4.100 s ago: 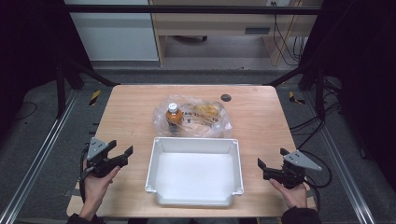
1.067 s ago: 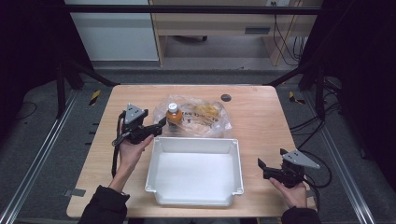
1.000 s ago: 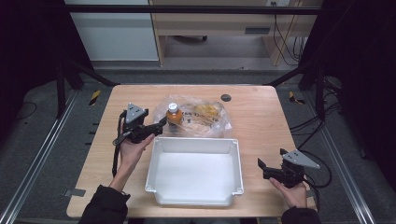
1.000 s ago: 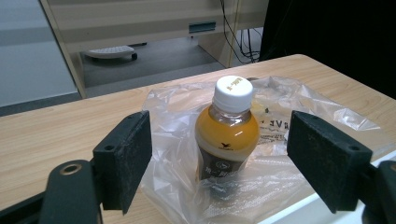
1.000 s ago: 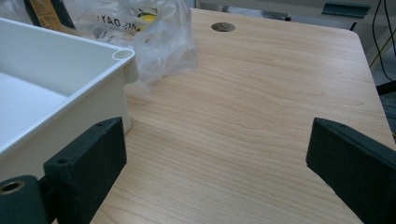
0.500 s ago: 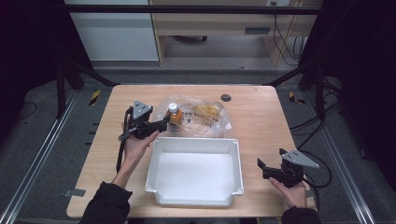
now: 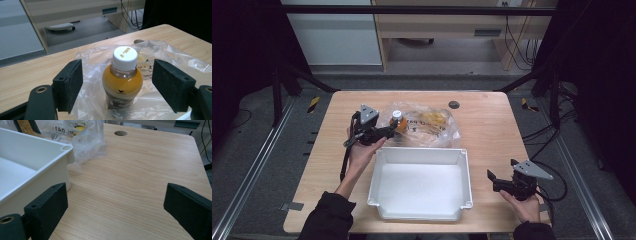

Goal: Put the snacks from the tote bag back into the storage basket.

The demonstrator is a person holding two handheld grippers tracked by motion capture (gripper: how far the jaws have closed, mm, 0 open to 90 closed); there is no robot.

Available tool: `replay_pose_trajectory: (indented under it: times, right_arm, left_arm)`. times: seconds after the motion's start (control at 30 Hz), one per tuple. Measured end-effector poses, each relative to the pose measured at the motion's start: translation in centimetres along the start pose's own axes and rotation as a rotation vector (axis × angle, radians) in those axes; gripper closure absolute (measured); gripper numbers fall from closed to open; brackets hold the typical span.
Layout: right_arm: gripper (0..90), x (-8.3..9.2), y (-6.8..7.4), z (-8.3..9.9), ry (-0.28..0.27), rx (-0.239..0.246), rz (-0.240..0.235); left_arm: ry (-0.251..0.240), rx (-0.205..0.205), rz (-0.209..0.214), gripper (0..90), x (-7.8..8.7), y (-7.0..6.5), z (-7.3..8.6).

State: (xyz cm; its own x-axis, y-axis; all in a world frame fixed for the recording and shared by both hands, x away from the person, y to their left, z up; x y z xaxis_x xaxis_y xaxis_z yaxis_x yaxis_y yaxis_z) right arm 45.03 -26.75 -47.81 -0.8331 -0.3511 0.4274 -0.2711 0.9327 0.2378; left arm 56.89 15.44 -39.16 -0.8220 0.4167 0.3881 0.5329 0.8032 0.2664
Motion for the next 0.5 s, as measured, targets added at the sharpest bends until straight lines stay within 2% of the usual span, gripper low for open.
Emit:
replay_pose_trajectory:
  times: [0.27, 0.5]
  right_arm:
    - [5.7, 0.0, 0.0, 0.0, 0.002, -0.001, -0.001]
    - [5.7, -0.1, 0.0, 0.0, 0.004, 0.001, -0.002]
  left_arm:
    - [0.013, -0.010, -0.004, 27.0, -0.9, -0.3, 0.1]
    - [0.001, -0.020, 0.004, 32.0, -1.4, -0.6, 0.1]
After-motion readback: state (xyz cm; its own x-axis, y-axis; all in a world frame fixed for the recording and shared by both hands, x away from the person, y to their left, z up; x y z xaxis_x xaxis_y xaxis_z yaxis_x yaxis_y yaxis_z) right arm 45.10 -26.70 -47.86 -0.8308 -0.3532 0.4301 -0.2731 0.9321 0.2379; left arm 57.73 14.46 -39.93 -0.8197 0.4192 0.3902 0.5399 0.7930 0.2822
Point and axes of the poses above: each handheld gripper's, and its own axes: x roughly backward along the jaws, z roughly out of its underside, y roughly to its left, the point moved 3 cm from there along -x, roughly forward along the jaws, and after that the axes turned 15 degrees about -x, right-handed, at the moved point
